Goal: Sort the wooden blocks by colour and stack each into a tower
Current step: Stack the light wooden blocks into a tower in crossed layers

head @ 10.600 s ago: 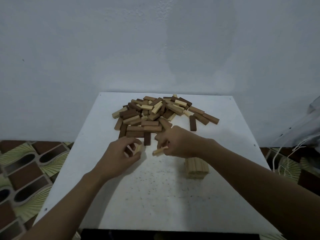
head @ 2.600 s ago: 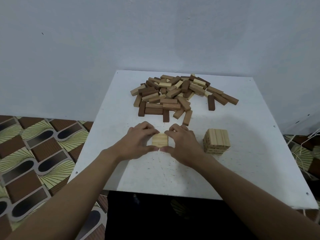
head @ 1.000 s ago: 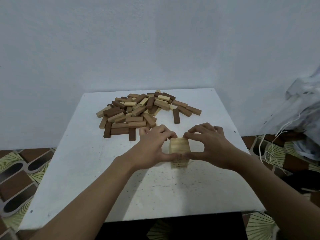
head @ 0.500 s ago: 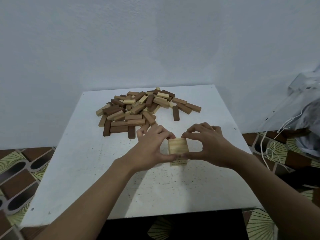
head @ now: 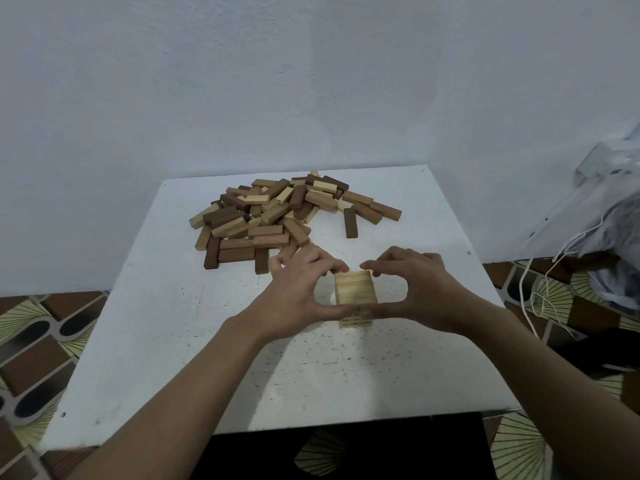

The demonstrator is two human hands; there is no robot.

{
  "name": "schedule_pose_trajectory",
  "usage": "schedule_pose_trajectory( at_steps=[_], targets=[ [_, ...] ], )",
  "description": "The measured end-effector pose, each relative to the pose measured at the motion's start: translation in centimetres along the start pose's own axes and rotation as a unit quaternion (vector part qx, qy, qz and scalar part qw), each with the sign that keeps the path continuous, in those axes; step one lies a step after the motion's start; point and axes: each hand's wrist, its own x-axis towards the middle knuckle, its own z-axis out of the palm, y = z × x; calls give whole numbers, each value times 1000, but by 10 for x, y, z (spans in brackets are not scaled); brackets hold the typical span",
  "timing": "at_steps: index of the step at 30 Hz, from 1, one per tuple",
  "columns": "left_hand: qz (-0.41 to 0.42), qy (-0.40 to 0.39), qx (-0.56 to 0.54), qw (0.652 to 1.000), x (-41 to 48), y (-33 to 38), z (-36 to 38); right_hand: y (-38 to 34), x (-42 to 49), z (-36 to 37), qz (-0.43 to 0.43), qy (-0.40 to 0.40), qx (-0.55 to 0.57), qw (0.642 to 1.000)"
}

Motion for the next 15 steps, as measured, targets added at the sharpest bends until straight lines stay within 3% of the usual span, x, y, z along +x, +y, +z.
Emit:
schedule_pose_trajectory(
  at_steps=[9, 15],
  targets=[
    [-9, -3, -33, 999, -7, -4, -4, 8, -6, 7, 4, 36, 57, 998],
    [-114, 8, -207, 972, -33, -7, 12, 9, -19, 22, 51, 81, 163, 982]
  ],
)
